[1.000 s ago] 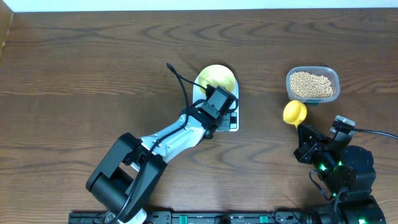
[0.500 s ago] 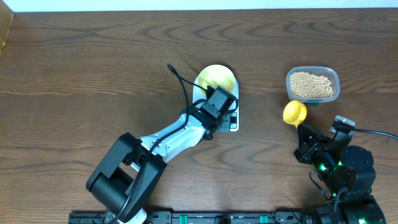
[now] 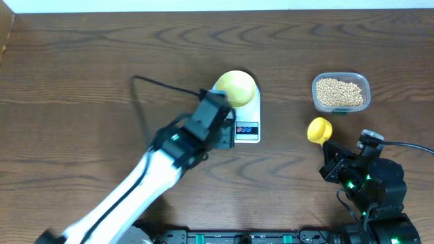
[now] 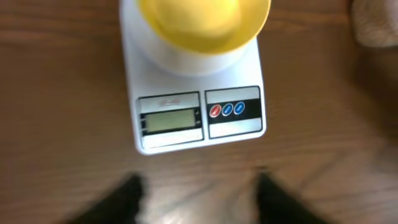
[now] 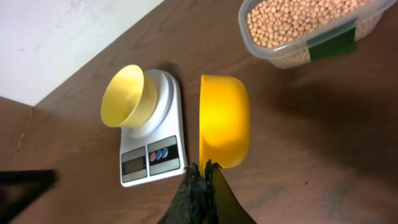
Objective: Scoop item into bowl and weigh 50g on scale
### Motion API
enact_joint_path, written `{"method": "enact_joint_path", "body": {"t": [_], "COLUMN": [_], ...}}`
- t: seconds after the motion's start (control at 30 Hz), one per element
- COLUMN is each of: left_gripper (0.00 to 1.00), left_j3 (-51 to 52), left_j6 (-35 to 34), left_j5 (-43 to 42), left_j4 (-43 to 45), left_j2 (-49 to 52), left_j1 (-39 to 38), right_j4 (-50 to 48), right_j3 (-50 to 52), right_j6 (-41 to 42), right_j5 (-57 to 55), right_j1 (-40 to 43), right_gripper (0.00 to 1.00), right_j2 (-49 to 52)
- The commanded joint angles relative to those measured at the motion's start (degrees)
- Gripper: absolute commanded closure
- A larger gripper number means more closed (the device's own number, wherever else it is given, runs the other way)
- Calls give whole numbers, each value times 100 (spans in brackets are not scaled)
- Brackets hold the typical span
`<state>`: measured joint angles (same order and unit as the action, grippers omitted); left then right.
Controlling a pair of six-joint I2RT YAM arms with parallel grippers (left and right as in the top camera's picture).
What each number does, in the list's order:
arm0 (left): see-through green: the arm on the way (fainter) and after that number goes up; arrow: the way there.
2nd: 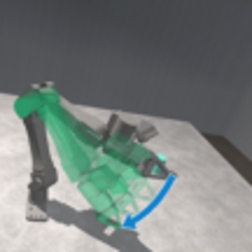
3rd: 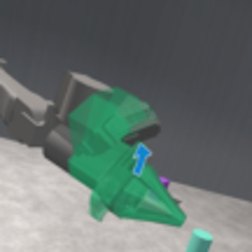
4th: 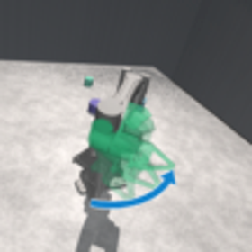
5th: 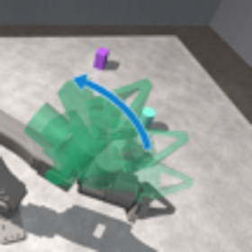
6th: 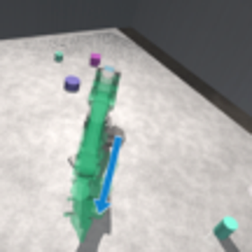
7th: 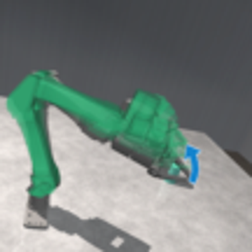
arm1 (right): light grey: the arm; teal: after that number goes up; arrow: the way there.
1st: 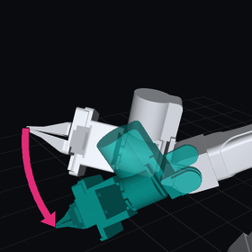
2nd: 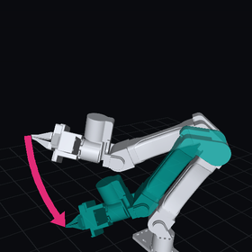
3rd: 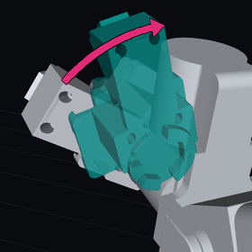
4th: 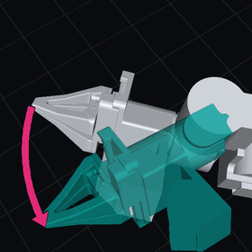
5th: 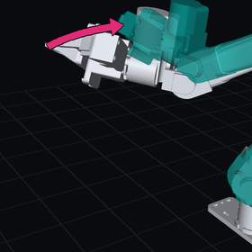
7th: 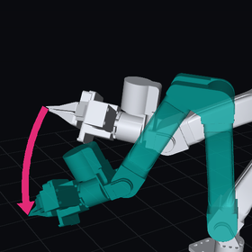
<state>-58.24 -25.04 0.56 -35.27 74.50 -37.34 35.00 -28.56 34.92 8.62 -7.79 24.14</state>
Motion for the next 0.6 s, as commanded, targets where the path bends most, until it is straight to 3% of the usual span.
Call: {"method": "enact_joint_path", "body": {"t": [0.0,0.07,0.17,0.2,0.33,0.5,0.53,0.57], "left_gripper": [2,2,2,2,2,2,2,2], "left_j3": [-35,-33,-33,-33,-31,-28,-28,-28], "left_j6": [210,256,256,254,251,295,404,979], "left_j5": [767,1093,2798,3803,5458,5615,5554,5165], "left_j4": [-621,-1172,-1526,-1521,-1270,-822,-780,-638], "left_j2": [-590,-807,-940,-940,-881,-632,-612,-564], "left_j1": [4,4,4,4,4,107,144,306], "right_j4": [66,70,44,15,17,111,96,72], "right_j3": [-140,-140,-138,-138,-136,-136,-136,-136], "right_j6": [-37,-138,-136,-136,-133,1051,1257,1694], "right_j5": [92,90,-127,-291,-448,-448,-452,-509], "right_j1": [24,24,24,24,24,26,26,26], "right_gripper": [99,99,99,99,99,99,99,99], "right_j2": [-24,-24,-24,-24,-24,20,37,107]}}
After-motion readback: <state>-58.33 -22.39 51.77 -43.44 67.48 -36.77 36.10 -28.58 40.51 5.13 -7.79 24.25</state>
